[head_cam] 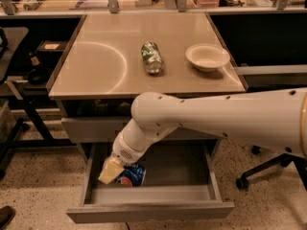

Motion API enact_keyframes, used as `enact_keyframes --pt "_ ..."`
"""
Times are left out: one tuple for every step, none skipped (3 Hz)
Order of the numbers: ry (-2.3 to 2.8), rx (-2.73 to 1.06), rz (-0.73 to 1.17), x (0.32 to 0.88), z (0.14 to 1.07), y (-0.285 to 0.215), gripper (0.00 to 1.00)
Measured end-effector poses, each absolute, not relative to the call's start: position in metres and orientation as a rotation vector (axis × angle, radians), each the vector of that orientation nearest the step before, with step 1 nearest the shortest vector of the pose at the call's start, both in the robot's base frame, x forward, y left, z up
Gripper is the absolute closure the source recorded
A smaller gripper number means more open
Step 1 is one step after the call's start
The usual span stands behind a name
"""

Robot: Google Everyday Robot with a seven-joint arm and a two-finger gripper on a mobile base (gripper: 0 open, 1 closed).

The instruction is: Place pepsi can into middle drawer

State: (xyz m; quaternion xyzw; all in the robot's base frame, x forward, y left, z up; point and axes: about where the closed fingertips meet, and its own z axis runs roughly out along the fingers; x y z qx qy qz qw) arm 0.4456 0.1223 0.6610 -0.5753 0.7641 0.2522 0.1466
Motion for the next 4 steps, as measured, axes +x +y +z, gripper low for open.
enact_keyframes --pt "2.224 -1.597 0.778 0.449 0.596 0.120 1.00" --pt "2.225 -1.597 0.777 0.449 0.596 0.120 1.00" --pt "2.251 -1.544 0.733 0.458 0.579 0.111 1.00" --pt "2.266 -1.497 0.674 0.471 0.560 0.096 1.00"
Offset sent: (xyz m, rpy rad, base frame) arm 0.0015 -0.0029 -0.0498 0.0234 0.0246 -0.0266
